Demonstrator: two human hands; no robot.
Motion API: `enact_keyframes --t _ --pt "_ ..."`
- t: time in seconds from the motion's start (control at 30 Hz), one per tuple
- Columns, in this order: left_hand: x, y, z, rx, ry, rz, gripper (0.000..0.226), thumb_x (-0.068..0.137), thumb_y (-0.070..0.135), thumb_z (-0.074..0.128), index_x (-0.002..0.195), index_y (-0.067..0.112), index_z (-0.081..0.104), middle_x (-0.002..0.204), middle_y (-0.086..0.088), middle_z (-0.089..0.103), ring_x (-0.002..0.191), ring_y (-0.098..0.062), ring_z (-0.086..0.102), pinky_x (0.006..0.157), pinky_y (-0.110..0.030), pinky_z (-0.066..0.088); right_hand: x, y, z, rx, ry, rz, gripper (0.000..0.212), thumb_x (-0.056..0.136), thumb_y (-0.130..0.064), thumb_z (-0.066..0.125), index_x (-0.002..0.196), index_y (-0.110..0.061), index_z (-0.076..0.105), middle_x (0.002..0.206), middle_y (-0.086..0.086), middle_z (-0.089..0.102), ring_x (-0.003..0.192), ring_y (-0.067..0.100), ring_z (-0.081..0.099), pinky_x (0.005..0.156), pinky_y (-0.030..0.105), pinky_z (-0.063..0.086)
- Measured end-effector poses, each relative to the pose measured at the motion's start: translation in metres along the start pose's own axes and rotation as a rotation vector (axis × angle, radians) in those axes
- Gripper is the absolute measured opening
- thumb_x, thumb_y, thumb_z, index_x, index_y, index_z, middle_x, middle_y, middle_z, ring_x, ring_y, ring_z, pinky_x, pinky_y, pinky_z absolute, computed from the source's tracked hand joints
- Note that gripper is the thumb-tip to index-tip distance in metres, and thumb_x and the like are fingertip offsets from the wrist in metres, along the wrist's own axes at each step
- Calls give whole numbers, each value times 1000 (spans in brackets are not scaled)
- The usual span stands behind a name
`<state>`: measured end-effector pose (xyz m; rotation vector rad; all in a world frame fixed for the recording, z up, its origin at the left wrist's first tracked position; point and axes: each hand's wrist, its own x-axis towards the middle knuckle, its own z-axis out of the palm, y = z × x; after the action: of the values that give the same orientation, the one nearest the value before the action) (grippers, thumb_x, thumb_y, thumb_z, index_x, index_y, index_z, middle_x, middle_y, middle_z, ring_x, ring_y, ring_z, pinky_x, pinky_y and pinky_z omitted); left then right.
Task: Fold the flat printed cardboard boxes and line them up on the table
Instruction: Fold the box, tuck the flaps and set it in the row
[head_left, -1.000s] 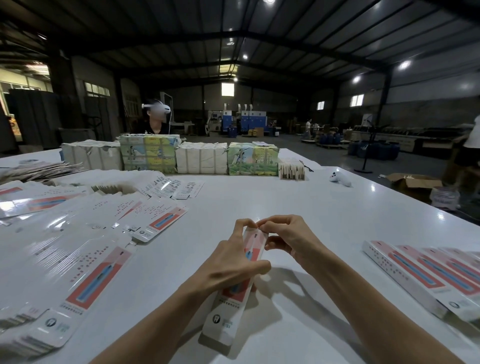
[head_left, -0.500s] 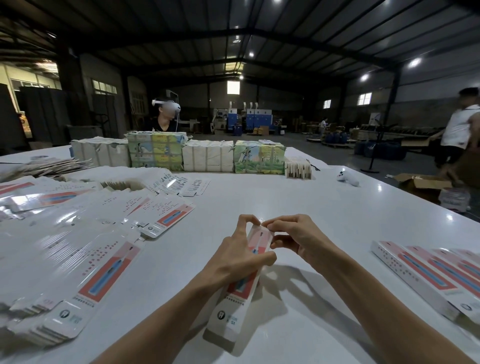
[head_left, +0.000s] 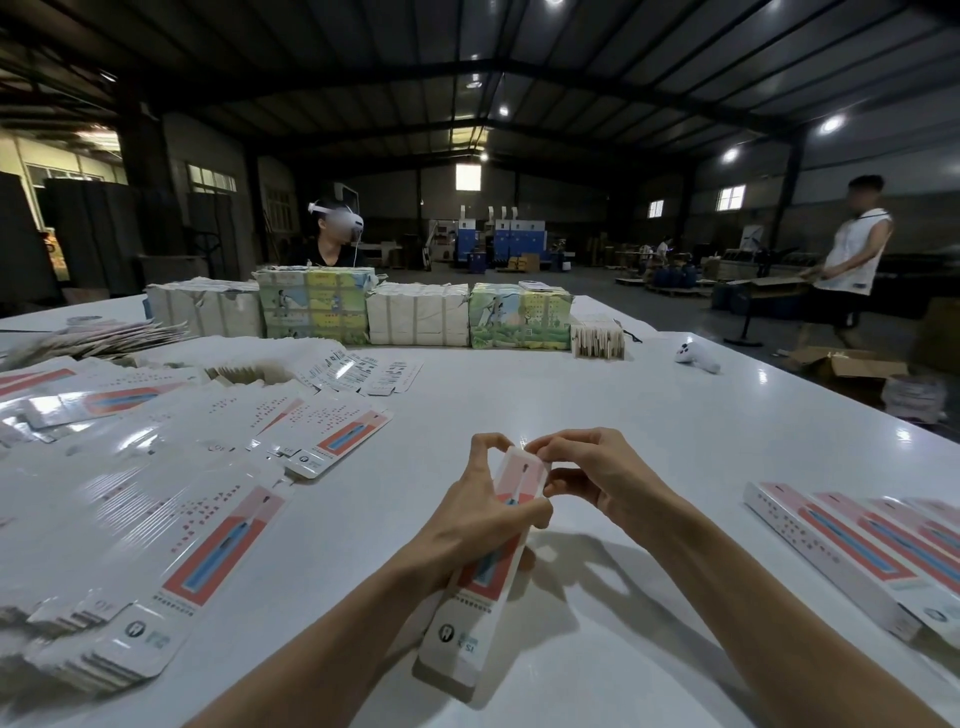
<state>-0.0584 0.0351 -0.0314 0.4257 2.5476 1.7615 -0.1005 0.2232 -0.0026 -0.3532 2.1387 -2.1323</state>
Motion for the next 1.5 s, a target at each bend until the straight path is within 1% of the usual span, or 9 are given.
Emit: enact_keyframes --t 0.17,0.3,0.7,0.97,1.13,1.23,1.3,1.37,1.5 --pt "-3 2 -3 -141 -58 -38 75 83 28 79 130 50 25 116 -17 61 66 -28 75 66 -34 63 2 5 1 28 -85 -22 11 92 -11 77 100 -5 83 103 22 78 88 34 77 75 29 62" --pt "-2 1 -3 -214 -49 -70 69 85 24 78 124 55 30 117 -19 60 68 -28 75 65 -33 62 0 12 7 12 -74 -68 30 78 -30 87 100 -10 84 102 20 78 96 36 76 80 30 62" --pt "3 -2 0 -283 -24 -115 67 88 22 80 119 56 30 119 -17 65 72 -31 76 68 -37 63 1 18 14 -52 14 -172 18 91 -23 79 94 -5 84 93 25 76 85 45 70 93 51 61" --pt "6 -5 5 -395 -17 -137 73 90 38 82 134 47 25 117 -18 69 78 -29 79 67 -32 63 4 25 15 -58 31 -192 18 96 -28 75 98 -12 83 98 12 80 95 31 77 89 41 64" --pt "13 0 8 -674 176 -169 49 103 51 57 139 26 35 112 -23 69 81 -28 76 71 -39 65 2 22 27 -429 137 -274 42 101 -34 68 136 -12 63 125 3 71 99 16 74 76 21 61" --pt "13 2 3 -908 205 -212 60 104 56 52 147 15 40 132 -29 63 110 -43 71 91 -59 61 -6 19 37 -669 108 -373 49 102 -41 65 144 -18 55 133 -2 62 109 11 66 85 24 60" --pt "8 4 -2 -1001 200 -241 65 103 61 50 141 9 50 125 -28 70 107 -43 73 86 -59 62 -13 16 41 -813 3 -376 58 99 -56 62 144 -19 56 135 -3 63 111 13 64 90 34 60" --pt "4 6 -6 -1036 202 -249 66 100 64 50 126 5 62 102 -22 78 89 -35 79 69 -48 65 -19 11 44 -1039 -83 -385 60 93 -70 57 131 -24 56 123 -6 64 101 15 63 77 28 56" --pt "5 4 -7 -1070 159 -199 77 99 68 48 140 3 54 123 -26 71 112 -42 72 87 -53 62 -22 6 47 -1325 -113 -389 50 95 -63 58 127 -28 41 118 -8 58 85 11 55 68 22 48"
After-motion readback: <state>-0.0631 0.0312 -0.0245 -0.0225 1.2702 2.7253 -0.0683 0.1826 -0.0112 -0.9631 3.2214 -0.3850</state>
